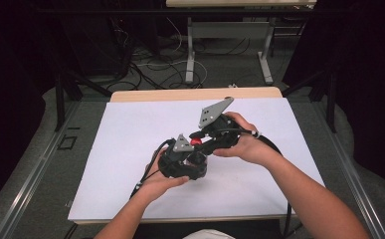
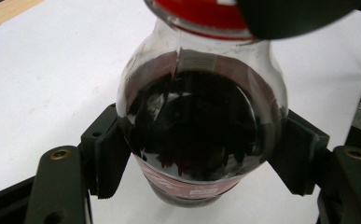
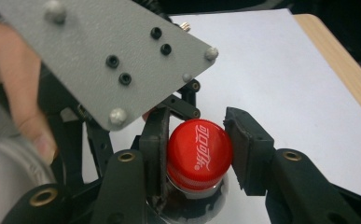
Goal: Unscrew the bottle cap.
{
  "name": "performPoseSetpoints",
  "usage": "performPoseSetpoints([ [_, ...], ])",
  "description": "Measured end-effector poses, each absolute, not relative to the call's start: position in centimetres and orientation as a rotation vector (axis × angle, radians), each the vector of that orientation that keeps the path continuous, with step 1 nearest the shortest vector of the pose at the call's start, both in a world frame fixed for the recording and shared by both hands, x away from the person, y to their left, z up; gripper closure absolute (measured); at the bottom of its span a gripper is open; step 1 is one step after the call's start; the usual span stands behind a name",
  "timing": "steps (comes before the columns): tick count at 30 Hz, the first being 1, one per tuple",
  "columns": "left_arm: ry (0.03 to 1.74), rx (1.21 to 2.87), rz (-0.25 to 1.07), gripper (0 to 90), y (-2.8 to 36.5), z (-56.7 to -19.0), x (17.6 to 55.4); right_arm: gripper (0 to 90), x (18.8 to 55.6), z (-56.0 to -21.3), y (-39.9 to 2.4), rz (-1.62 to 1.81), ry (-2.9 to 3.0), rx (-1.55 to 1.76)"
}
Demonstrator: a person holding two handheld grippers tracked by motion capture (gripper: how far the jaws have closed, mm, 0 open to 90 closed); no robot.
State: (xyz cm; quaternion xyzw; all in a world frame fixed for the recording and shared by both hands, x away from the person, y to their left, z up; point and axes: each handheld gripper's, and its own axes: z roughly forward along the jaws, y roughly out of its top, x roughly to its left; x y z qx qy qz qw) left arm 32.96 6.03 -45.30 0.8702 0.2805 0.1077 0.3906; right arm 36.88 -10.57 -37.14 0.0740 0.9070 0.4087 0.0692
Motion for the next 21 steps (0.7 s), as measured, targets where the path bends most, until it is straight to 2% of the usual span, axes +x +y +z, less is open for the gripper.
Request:
performPoseSetpoints([
  [10, 0.687, 2.218, 0.256, 30.1, 5.9, -45.1, 32.7, 60.0, 37.3, -36.7, -11.1, 1.246, 2.79, 0.084],
  [13, 0.704, 2.198, 0.28, 30.1, 5.9, -45.2, 32.8, 48.3, 37.0, -36.7, -11.1, 1.257, 2.75, 0.165],
  [21, 0.79, 2.157, 0.312, 30.0, 6.5, -45.1, 33.2, 46.1, 36.0, -36.9, -11.5, 1.253, 2.609, 0.454],
])
